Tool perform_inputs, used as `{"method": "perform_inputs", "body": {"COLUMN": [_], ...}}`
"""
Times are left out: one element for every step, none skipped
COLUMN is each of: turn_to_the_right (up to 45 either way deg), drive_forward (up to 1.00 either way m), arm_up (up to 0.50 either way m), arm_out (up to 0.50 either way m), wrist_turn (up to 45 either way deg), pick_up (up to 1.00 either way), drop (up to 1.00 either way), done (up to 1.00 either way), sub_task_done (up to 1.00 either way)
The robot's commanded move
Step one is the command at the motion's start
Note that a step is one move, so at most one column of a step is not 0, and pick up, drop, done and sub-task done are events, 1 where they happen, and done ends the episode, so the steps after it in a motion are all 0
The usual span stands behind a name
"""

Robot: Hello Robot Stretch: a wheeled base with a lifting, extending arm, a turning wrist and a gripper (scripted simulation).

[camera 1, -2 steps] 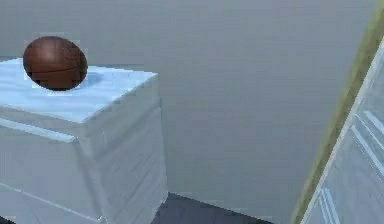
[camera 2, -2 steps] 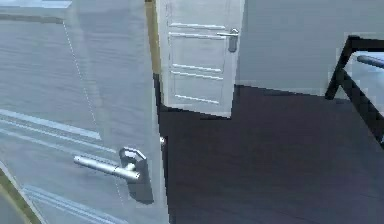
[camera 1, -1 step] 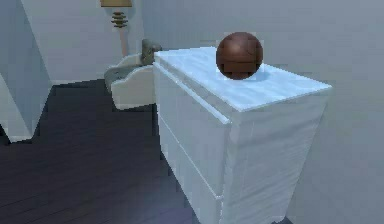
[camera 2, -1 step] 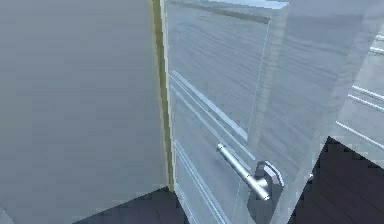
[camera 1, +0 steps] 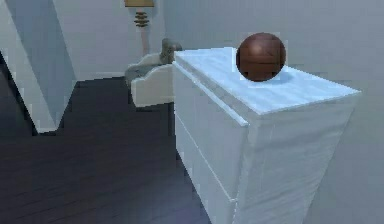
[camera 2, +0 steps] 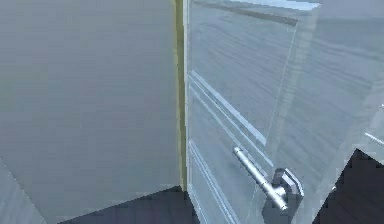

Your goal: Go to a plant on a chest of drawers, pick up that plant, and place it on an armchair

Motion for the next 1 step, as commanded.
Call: {"method": "perform_inputs", "body": {"turn_to_the_right": [0.0], "drive_forward": [0.45], "arm_up": [0.0], "arm_out": [0.0], "wrist_turn": [0.0], "pick_up": [0.0], "drop": [0.0], "done": [0.0], "sub_task_done": [0.0]}}
